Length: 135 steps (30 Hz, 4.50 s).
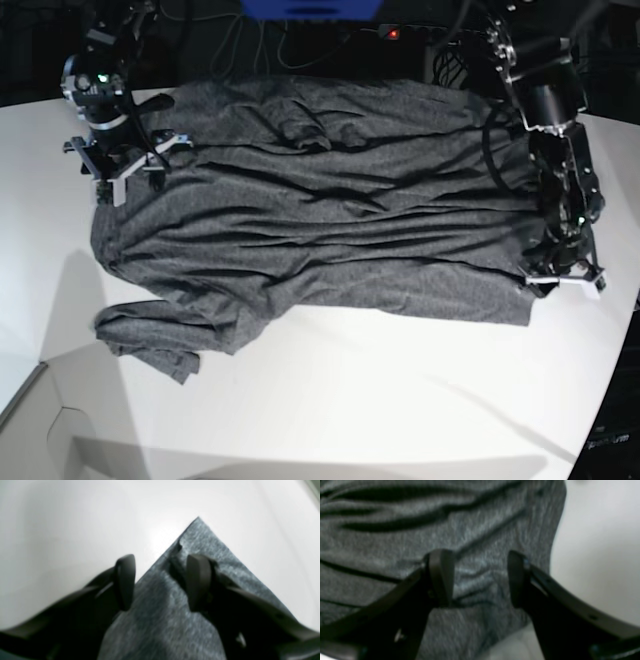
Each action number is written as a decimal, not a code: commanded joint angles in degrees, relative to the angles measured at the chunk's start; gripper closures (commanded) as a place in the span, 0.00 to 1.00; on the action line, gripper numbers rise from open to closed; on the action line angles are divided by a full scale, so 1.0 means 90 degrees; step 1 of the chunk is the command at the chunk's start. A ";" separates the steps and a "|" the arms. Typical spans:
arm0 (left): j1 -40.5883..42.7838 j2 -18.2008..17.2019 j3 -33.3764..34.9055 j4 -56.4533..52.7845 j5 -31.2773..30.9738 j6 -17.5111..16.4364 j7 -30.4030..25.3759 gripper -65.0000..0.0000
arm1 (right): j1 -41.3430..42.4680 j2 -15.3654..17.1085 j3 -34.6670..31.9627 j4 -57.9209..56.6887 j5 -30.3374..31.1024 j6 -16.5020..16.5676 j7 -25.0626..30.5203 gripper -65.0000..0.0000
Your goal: Layout the t-shirt on the table in an organized manner, then fold the t-shirt properly
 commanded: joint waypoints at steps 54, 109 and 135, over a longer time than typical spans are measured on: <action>-0.0535 0.0058 0.0820 -0.0619 -0.0026 0.0009 -0.0194 0.56 | 0.0222 0.0068 0.0011 0.0040 0.0069 -0.0025 0.0122 0.48; -0.0427 0.0087 0.0820 0.0153 -0.0036 0.0009 -0.0175 0.74 | 0.0222 0.0068 0.0011 0.0040 0.0059 -0.0025 0.0112 0.48; -0.1072 -0.0138 0.0058 -0.0600 -0.0065 -0.0040 -0.0155 0.73 | 0.0222 0.0068 0.0011 0.0040 0.0059 -0.0025 0.0102 0.48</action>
